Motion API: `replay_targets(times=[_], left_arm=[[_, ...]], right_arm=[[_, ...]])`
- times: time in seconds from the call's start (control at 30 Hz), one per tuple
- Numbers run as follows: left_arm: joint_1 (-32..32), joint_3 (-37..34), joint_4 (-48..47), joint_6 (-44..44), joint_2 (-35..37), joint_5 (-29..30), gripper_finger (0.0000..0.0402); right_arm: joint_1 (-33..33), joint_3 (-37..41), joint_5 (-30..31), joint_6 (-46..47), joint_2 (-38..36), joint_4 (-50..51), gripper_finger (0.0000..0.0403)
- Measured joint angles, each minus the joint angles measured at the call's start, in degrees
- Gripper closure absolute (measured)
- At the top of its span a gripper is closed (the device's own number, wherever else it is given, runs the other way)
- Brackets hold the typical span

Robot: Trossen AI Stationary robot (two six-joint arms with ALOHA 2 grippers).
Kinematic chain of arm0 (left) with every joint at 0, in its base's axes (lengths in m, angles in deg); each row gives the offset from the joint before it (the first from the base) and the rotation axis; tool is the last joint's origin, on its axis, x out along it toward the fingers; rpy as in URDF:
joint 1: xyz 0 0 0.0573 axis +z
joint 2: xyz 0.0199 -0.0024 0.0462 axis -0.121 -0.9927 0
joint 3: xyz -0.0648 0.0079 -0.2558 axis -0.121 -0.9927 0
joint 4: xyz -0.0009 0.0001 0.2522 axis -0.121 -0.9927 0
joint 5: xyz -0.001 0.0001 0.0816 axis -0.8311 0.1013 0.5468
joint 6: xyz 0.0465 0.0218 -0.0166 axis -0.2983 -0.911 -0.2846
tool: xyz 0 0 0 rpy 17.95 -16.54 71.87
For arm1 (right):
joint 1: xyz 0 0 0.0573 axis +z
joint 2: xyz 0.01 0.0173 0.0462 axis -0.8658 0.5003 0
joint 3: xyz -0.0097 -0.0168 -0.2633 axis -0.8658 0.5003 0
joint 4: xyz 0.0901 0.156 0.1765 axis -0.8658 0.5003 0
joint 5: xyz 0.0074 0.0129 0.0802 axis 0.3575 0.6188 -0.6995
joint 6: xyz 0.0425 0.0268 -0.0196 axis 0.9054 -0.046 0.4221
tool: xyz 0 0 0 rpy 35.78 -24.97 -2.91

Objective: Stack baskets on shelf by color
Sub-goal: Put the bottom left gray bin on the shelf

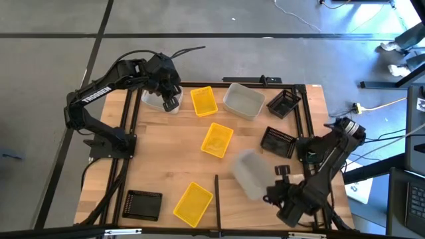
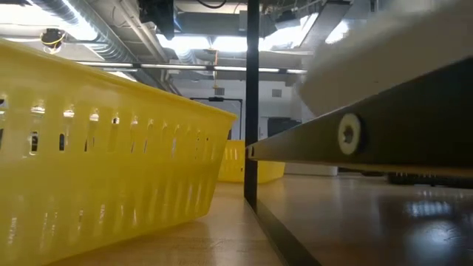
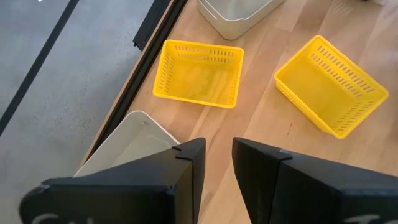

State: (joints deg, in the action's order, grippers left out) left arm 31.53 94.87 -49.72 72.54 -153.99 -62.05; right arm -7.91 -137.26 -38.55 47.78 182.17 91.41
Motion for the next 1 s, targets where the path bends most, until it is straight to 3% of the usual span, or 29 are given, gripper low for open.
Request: replay_targets(times=[0.17,0.47,1.0], left_arm=[[0.00,0.01,0.02,-0.03,0.01,0.00,0.0331],[0.00,0.01,0.00,-0.05,0.01,0.00,0.0331],[0.00,0.00,0.00,-1.54,0.01,0.00,0.0331]], right_arm=[[0.40,0.04,-3.10,-3.99,2.79,-3.48,0.0367],[0.42,0.04,-5.71,-3.31,3.71,-4.01,0.0370],[3.84,0.04,-26.20,3.97,3.60,-5.64,0.0399]])
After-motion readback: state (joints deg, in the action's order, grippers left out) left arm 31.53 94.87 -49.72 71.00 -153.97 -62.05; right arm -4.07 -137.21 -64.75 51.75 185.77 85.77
